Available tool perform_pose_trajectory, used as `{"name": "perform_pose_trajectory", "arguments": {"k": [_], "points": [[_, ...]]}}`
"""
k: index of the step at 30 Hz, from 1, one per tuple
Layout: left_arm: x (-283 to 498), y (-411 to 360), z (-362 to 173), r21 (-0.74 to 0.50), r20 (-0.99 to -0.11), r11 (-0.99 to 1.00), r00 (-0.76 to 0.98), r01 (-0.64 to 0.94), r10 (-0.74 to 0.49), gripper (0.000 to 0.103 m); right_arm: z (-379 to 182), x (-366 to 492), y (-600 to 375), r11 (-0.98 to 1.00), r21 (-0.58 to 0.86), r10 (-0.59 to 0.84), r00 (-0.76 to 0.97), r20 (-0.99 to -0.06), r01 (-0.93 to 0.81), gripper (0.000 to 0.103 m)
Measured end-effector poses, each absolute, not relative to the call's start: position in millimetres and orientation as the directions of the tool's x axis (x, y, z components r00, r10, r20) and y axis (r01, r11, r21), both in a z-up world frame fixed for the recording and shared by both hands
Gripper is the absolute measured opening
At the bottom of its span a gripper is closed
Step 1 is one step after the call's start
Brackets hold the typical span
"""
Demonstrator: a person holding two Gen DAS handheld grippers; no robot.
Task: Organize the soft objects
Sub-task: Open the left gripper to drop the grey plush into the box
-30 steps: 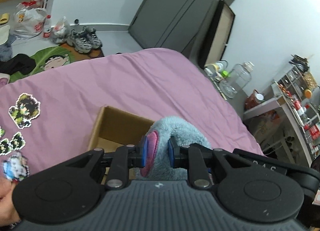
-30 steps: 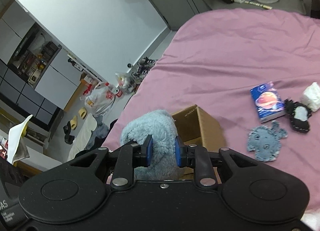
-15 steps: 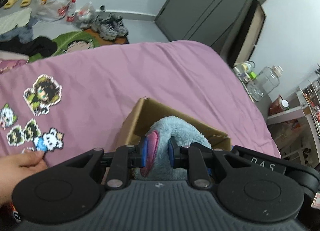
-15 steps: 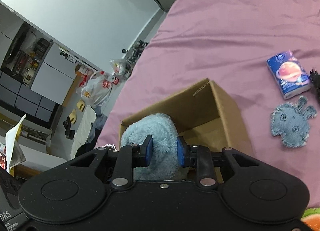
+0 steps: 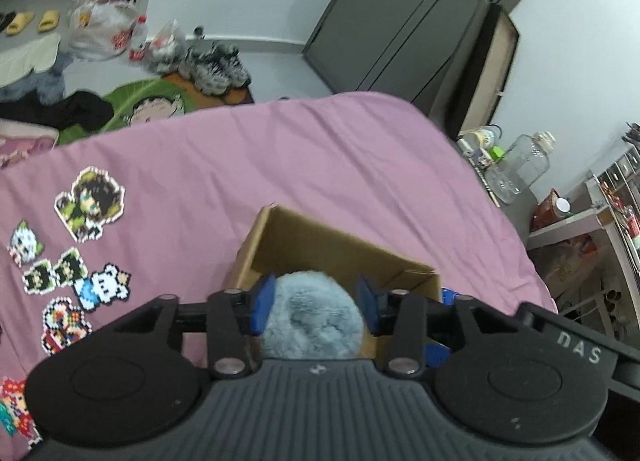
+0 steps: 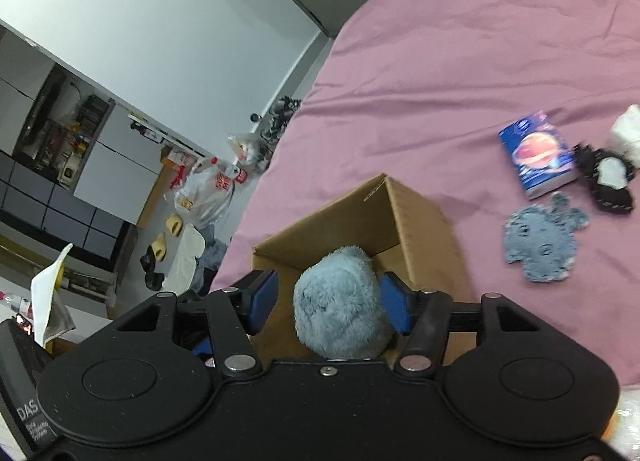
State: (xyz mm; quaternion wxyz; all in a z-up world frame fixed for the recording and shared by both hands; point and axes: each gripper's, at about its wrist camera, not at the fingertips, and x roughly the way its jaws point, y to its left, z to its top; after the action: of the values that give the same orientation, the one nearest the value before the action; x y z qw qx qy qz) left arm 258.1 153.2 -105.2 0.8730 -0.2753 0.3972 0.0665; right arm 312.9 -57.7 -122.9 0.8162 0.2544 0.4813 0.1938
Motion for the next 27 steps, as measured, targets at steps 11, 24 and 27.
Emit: {"name": "perform_pose_trajectory", "arguments": {"k": [11,24,27], "points": [[237.1,112.7,-70.7,-0.386,-0.710,0.884,0.697,-0.263,-0.103,0.066,-95.1,272.1,-107.1,0.840,0.535,0.499,0.517,-0.695,-0.091,0.072],[203.1,52.4,-58.9,-0.346,-0.734,0.916,0.666,-0.203,-0.130,0.069,-80.6,225.8,-188.7,0.878,0.478,0.383,0.598,-0.704,0.001,0.079],[193.4,37.8,-57.3,-0.332,-0.738,0.927,0.661,-0.175,-0.140,0.069,-80.2,217.7,-203.7,0.876,0.483,0.382,0.602,-0.701,0.007,0.079]]}}
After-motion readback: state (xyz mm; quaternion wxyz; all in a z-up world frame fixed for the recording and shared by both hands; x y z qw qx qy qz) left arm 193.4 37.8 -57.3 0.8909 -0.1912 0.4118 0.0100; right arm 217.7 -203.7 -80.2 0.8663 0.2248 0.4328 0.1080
